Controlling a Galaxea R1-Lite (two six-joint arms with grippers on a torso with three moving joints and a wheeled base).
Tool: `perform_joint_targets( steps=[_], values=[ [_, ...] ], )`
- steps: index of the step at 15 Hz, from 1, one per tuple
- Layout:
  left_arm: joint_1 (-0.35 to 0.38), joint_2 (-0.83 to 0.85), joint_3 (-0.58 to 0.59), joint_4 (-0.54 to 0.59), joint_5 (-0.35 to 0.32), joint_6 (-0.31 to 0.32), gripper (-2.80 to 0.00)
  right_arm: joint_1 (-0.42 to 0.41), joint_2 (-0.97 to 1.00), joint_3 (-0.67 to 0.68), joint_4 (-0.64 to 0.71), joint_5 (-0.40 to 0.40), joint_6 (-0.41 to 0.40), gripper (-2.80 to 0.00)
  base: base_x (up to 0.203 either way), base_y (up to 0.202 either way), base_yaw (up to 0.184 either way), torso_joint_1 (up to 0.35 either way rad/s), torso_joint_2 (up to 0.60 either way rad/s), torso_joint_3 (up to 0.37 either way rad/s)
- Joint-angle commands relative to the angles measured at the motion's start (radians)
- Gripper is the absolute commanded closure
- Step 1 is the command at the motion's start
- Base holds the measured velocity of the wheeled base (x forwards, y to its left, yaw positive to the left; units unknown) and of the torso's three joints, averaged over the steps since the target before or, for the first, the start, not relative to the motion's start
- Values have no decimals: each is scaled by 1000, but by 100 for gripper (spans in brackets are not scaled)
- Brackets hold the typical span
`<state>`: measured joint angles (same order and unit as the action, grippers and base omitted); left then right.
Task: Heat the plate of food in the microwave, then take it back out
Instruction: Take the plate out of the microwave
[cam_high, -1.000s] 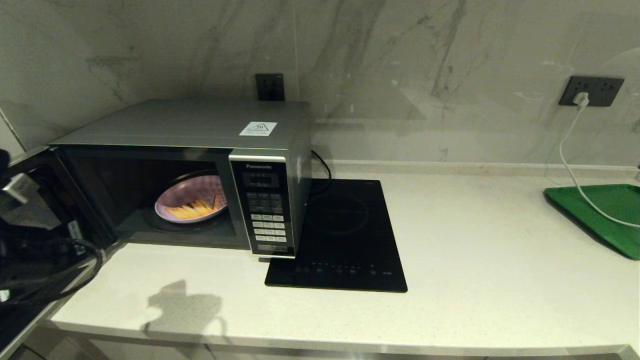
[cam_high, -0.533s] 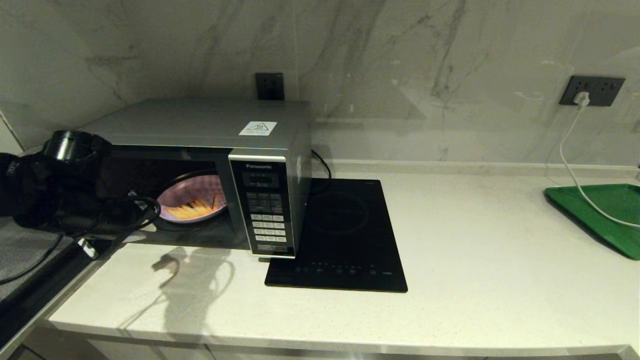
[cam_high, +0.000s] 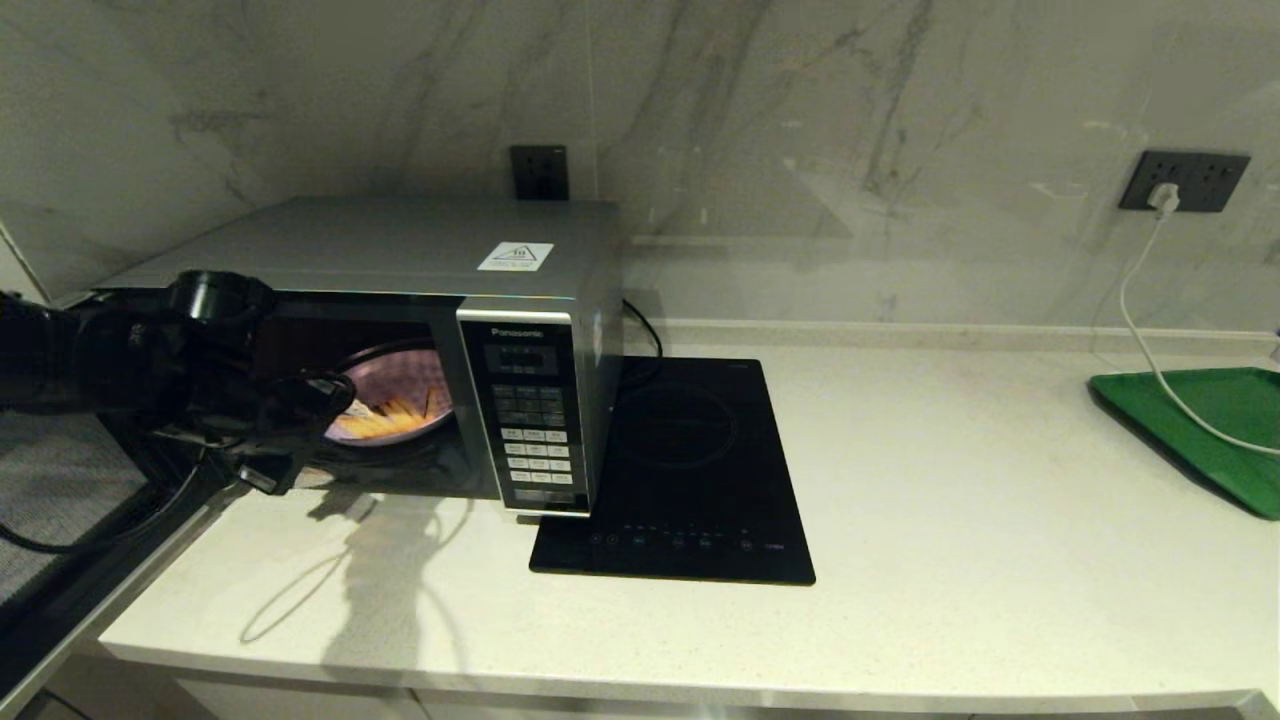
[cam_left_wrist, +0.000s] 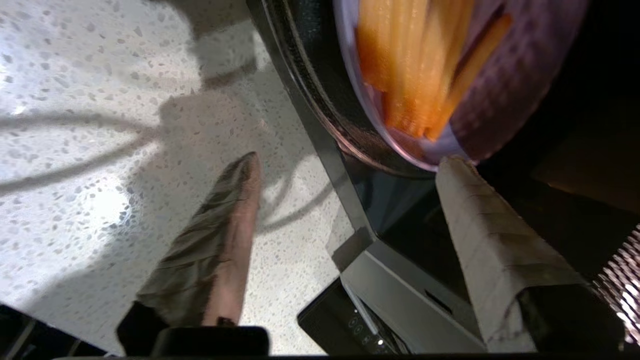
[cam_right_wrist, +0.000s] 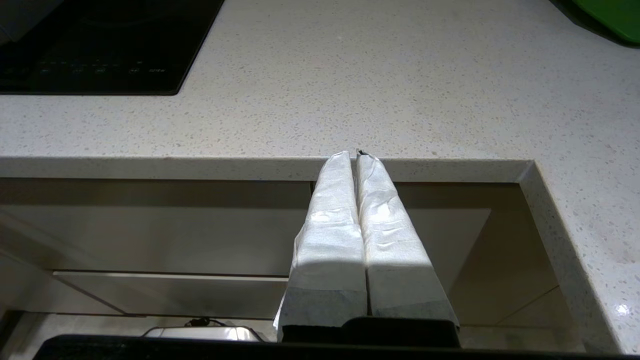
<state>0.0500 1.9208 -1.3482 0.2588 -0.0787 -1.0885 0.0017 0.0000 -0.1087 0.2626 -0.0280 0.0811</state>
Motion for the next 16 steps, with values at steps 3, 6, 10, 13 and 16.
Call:
perform_joint_targets(
  steps=[3,6,10,13,16],
  values=[
    [16,95,-54,7,-1,-34,-280,1,0,0,1,0,0,0,0,0,0,0,0,0],
    [24,110,-63,7,-4,-39,-280,0,0,0,1,0,0,0,0,0,0,0,0,0],
    [30,137,-71,8,-1,-39,-280,0,0,0,1,-1,0,0,0,0,0,0,0,0],
    [30,139,-71,8,-1,-39,-280,0,0,0,1,-1,0,0,0,0,0,0,0,0],
    [30,148,-73,8,-2,-68,-280,0,0,0,1,-1,0,0,0,0,0,0,0,0]
  ],
)
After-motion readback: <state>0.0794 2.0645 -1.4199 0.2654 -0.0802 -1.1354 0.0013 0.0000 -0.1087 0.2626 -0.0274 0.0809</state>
